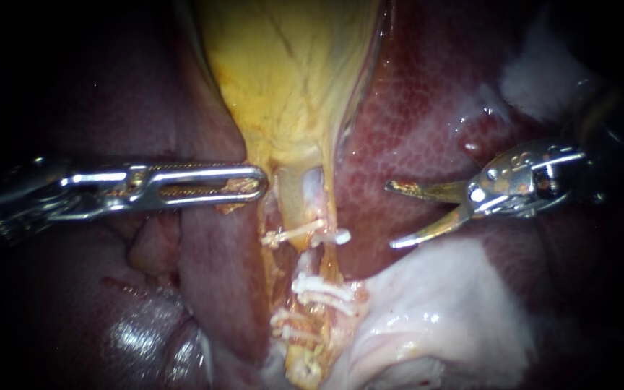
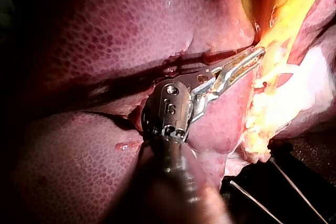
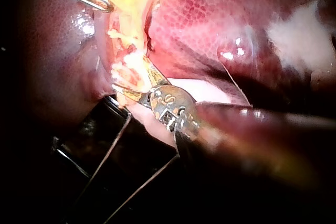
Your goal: Go to the cutting position right tube
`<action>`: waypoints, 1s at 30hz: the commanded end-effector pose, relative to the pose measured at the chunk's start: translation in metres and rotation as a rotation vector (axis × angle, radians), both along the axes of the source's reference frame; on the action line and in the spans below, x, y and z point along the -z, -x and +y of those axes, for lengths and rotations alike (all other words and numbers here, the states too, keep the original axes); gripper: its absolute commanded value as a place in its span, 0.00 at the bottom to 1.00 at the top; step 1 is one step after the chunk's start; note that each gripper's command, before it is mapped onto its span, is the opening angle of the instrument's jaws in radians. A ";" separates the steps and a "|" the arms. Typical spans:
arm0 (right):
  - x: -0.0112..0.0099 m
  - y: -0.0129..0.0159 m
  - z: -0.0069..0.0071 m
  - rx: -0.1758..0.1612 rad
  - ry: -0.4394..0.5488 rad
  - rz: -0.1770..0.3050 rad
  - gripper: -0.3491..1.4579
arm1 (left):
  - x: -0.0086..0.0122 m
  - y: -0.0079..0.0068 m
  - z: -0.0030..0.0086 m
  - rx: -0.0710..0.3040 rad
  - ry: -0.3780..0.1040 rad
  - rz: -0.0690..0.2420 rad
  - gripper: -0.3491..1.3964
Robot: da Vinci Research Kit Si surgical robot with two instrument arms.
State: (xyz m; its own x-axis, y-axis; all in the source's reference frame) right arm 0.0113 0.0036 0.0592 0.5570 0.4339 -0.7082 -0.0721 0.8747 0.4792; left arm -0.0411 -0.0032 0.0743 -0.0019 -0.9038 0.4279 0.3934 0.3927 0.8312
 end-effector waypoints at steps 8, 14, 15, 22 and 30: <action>-0.0012 -0.0003 -0.0006 0.001 0.005 -0.002 0.98 | 0.0029 -0.0030 0.0025 0.002 -0.032 -0.006 0.00; -0.0060 -0.0020 -0.0033 0.031 -0.048 -0.021 0.98 | 0.0060 -0.0074 0.0049 0.048 -0.014 -0.008 0.00; -0.0068 -0.0023 -0.0038 0.036 -0.057 -0.028 0.98 | 0.0062 -0.0080 0.0051 0.052 -0.009 -0.005 0.00; -0.0133 -0.0041 -0.0068 0.041 -0.130 -0.052 0.98 | 0.0062 -0.0086 0.0049 0.060 -0.007 -0.002 0.00; -0.0178 -0.0064 -0.0082 0.051 -0.183 -0.060 0.98 | 0.0062 -0.0087 0.0048 0.060 -0.007 -0.001 0.00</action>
